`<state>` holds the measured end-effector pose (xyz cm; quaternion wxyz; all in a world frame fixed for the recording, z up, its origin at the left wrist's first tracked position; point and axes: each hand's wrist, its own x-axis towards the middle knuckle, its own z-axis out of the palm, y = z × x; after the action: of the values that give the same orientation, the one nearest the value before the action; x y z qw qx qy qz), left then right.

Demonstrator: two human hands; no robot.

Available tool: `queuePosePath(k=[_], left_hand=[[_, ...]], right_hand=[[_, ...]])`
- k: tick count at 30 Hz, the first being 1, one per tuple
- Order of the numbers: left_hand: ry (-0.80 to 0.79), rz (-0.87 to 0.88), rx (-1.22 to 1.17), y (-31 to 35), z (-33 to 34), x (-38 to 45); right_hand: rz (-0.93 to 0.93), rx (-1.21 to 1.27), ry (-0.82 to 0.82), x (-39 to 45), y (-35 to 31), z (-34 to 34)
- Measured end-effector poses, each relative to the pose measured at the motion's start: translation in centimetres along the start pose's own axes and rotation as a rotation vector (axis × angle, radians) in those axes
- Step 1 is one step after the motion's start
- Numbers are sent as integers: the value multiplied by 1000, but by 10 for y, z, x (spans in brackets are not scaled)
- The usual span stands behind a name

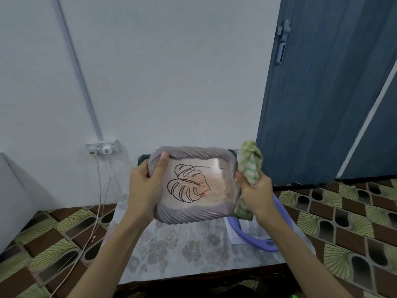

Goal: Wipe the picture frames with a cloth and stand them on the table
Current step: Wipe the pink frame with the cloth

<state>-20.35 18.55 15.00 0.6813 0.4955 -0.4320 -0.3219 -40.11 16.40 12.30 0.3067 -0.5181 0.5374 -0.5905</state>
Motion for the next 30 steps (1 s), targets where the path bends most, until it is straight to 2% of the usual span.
queuePosePath(k=[1,2,5,7,9,11,12,13,15,17,18,20,22,25,27,30], left_hand=[[2,-13,-8,-2,0,-1],[9,-31,-23,-3,0,-1],[37,-50,-66,-4,-5,5],[34,-28,-80,-2,-6,6],[17,-2,-58,-1,-3,4],[10,4,-30,-1,1,1],[13,1,-31,-1,1,1],[19,-5,-38,-1,1,2],[23,-14,-52,0,-1,5],[23,-6,-74,3,-2,7],[17,11,-74,4,-2,8],[-5,41,-39,5,0,6],[-9,24,-17,4,1,2],[14,-22,-52,3,0,2],[33,-38,-91,4,-2,3],[36,-17,-90,3,-3,5]], right_hand=[[54,26,65,1,-1,1],[90,75,57,2,-1,0],[45,206,-265,-2,-5,-5],[-23,155,-335,-4,-6,-4],[-52,57,-128,-3,-4,2],[43,55,110,0,-3,7],[94,100,143,1,-2,8],[129,165,103,1,-2,6],[125,281,-104,-2,-4,2],[7,207,-243,-5,-7,0],[-41,126,-197,-5,-7,2],[-49,42,21,-2,-5,5],[114,166,125,3,-5,7],[407,509,59,14,-11,-3],[391,556,-13,22,-12,-11],[283,454,-272,27,-18,-18]])
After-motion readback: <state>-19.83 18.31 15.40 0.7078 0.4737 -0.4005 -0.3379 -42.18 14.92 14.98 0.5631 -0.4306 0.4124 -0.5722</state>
